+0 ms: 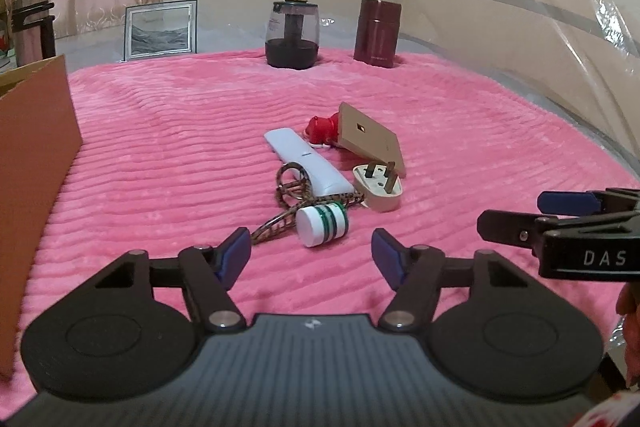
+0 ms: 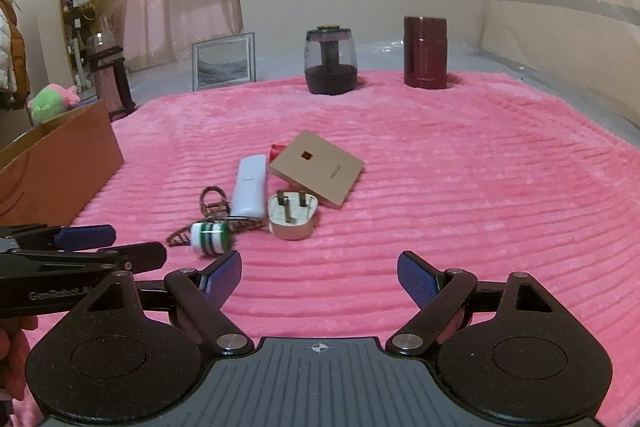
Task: Organize rigid objects
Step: 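Grasp the green-white spool with the left tool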
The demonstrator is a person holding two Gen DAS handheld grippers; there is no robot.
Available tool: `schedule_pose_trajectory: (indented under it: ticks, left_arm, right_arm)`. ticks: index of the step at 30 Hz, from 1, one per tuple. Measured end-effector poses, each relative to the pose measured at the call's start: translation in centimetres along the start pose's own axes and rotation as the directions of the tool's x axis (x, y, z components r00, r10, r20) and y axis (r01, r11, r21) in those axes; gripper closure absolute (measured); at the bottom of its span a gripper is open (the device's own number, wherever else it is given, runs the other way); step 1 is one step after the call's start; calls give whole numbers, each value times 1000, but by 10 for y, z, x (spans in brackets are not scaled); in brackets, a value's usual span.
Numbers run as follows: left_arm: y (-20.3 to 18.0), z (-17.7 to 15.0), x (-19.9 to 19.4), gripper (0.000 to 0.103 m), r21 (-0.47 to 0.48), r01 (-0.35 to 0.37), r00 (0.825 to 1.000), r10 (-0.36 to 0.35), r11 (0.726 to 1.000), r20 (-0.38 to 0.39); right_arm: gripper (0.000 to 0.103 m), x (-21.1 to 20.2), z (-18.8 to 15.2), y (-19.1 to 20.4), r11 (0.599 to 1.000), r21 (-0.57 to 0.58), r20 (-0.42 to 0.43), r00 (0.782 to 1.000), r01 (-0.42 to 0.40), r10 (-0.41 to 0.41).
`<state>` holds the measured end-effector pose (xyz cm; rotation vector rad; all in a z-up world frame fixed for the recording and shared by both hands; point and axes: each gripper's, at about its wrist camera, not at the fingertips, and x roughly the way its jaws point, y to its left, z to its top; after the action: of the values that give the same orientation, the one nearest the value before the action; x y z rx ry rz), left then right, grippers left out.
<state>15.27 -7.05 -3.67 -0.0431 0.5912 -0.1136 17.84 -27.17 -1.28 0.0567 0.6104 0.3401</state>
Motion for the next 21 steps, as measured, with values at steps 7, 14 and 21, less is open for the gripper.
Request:
schedule_pose_trajectory:
  ticks: [7,14,21]
  left_arm:
    - [-12,1,32,59,15,-13,1000,14,1000,-16]
    - [-14,1,54,64,4,-35,999,36,999,-20]
    - [-13,0,65,72,-9,-52,998,52,999,-22]
  right_arm:
    - [20,19,1,-13,1000,8,-15,1000,-4,4]
    - [20,35,0,-16,1000,5,-29,999,-15,15]
    - [20,46,-1,-17,1000,-3,-43,999,-22,22]
